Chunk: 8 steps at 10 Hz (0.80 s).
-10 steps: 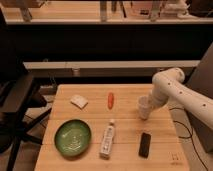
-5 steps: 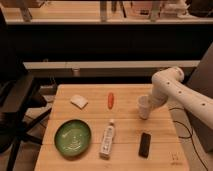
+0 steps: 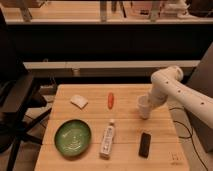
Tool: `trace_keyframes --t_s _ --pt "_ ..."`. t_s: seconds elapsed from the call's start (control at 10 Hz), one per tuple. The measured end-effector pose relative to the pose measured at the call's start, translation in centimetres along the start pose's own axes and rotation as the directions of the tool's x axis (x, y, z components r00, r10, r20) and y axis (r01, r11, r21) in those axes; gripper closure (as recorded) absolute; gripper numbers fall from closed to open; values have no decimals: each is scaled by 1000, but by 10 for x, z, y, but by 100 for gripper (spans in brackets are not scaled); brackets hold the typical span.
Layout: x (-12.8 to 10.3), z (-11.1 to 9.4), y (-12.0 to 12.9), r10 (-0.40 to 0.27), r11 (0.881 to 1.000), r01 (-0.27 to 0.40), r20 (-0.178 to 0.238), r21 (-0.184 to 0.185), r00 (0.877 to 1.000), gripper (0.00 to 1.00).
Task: Pick up the ceramic cup
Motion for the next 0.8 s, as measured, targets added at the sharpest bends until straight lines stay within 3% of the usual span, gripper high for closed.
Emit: trace_keyframes --t_s 0.8 --pt "0 -2 -8 -53 998 53 -13 -15 999 100"
